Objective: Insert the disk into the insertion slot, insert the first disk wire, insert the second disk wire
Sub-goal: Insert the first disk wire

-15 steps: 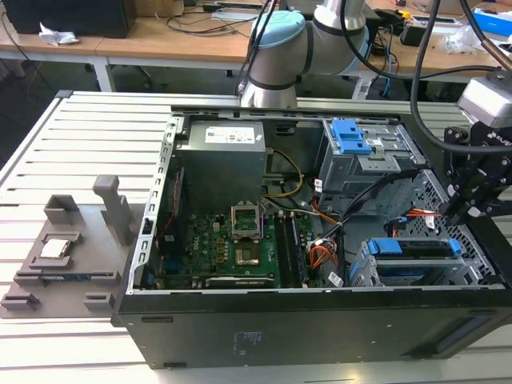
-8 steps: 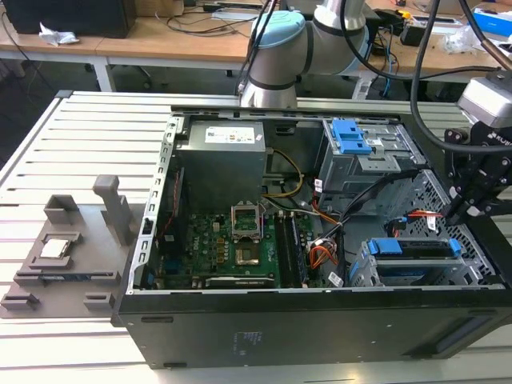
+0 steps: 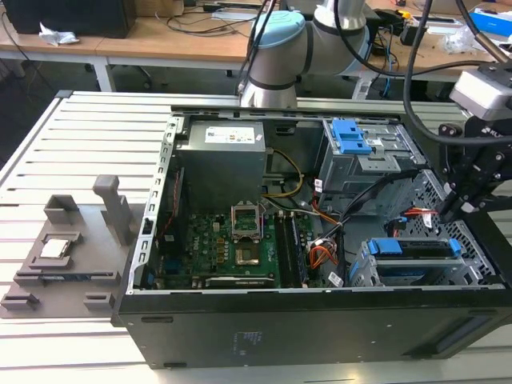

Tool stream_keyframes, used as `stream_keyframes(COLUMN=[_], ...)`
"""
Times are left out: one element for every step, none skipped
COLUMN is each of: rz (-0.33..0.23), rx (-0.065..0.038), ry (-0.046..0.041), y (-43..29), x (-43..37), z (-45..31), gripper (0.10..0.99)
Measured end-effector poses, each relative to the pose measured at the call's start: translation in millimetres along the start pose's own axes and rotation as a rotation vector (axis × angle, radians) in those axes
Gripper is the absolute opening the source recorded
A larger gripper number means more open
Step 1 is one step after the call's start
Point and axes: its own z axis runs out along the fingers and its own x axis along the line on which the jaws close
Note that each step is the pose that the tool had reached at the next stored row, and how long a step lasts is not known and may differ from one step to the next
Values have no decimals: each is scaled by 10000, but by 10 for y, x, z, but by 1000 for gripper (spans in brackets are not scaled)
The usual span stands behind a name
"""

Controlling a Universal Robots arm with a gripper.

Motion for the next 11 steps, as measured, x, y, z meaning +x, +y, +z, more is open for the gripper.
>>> stream_keyframes(rz=[10, 20, 27, 40, 49, 54, 59, 62, 65, 70, 79], rx=[0, -1, -1, -1, -2, -3, -2, -3, -2, -2, -3], ry=[-1, -2, -3, -4, -2, -1, -3, -4, -4, -6, -5], y=[41, 77, 96, 118, 127, 132, 140, 147, 154, 170, 184], x=[-11, -21, -26, -29, -24, -16, -1, 11, 22, 31, 28], z=[11, 20, 27, 43, 52, 61, 74, 83, 90, 99, 100], gripper=[165, 165, 165, 165, 165, 165, 165, 165, 165, 165, 165])
